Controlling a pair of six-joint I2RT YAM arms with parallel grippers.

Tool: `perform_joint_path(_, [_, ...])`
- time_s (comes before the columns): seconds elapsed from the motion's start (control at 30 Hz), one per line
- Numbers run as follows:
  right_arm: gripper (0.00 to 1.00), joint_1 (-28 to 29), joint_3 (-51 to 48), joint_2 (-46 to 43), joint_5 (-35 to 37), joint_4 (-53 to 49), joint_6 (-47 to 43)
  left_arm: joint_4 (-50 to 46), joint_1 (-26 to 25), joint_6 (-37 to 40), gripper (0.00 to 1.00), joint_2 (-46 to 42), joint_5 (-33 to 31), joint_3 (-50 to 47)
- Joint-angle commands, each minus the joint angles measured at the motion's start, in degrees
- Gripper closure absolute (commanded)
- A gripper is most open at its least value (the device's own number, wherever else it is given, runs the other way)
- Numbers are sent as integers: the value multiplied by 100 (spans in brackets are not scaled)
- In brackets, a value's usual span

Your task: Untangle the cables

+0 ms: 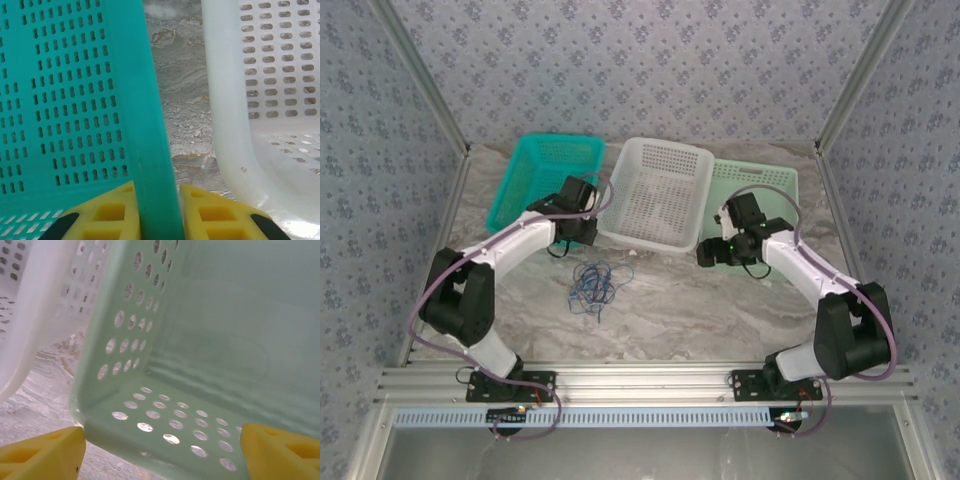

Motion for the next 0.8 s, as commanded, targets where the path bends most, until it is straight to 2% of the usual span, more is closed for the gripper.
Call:
perform_joint_path(0.0, [18,-225,-45,-149,271,-443,-461,-167,-99,-419,72,-6,430,147])
perform_joint_path(0.2, [20,-711,-97,-390,346,-537,-567,-158,-108,-510,51,-170,511,170])
perform_joint_path(0.33, [19,-753,22,-658,255,-542,-637,-87,-117,-511,46,-341,563,166])
perform_joint_path(0.43, [18,-629,163,-908,-139,-569,-646,53,-119,-563,40,-557,556,70])
perform_joint_path(0.63, [19,381,343,-1189,-320,-209,-342,893,-118,-813,20,-1311,316,-587])
perform_joint_path(0.77, [20,1324,555,-830,-326,293,-93,1385,-52,-964,10,-1922,130,-1085])
